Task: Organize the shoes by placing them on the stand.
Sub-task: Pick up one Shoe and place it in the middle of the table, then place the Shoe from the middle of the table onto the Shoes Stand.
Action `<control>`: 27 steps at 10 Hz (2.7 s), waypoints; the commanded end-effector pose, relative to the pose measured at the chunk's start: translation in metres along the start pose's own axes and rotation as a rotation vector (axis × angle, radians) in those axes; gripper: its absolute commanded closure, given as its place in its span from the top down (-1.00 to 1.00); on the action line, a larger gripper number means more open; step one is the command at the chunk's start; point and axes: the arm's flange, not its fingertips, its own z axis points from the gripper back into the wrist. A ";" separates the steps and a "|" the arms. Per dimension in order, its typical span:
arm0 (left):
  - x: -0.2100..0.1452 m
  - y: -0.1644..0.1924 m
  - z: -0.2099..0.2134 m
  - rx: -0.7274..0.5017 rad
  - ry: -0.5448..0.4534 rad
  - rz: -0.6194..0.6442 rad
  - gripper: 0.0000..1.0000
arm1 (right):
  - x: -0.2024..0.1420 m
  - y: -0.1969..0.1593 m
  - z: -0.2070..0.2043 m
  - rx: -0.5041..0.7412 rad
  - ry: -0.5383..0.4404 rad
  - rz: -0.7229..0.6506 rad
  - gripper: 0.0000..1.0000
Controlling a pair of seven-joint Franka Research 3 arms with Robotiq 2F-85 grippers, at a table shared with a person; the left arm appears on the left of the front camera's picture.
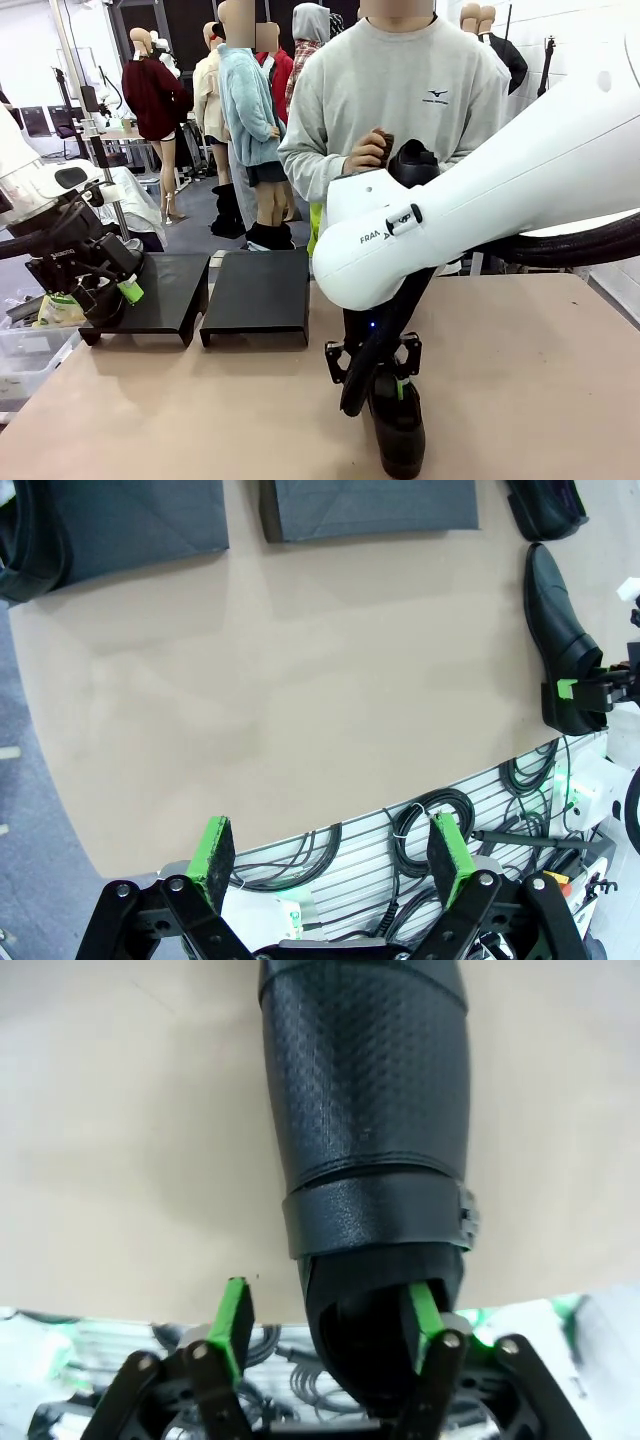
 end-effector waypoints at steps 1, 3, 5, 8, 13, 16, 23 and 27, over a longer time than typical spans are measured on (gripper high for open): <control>-0.001 0.001 0.000 -0.022 0.002 -0.008 1.00 | -0.004 0.001 0.008 0.031 0.000 -0.017 1.00; -0.001 0.001 0.000 -0.022 0.002 -0.008 1.00 | -0.005 0.004 0.016 0.024 0.032 0.022 1.00; -0.001 0.001 0.000 -0.022 0.002 -0.008 1.00 | -0.003 0.002 0.010 0.021 0.001 -0.003 1.00; -0.001 0.001 0.000 -0.022 0.002 -0.008 1.00 | -0.003 0.002 0.010 0.021 0.001 -0.003 1.00; -0.001 0.001 0.000 -0.022 0.002 -0.008 1.00 | -0.017 -0.012 0.060 0.030 -0.105 0.053 1.00; -0.001 0.001 0.000 -0.022 0.002 -0.008 1.00 | -0.050 -0.066 0.092 -0.026 -0.179 -0.025 1.00; -0.001 0.001 0.000 -0.022 0.002 -0.008 1.00 | -0.028 -0.250 0.066 -0.016 -0.053 0.086 1.00; 0.007 -0.073 0.004 -0.111 0.015 -0.049 1.00 | -0.023 -0.265 0.065 0.006 -0.049 0.056 1.00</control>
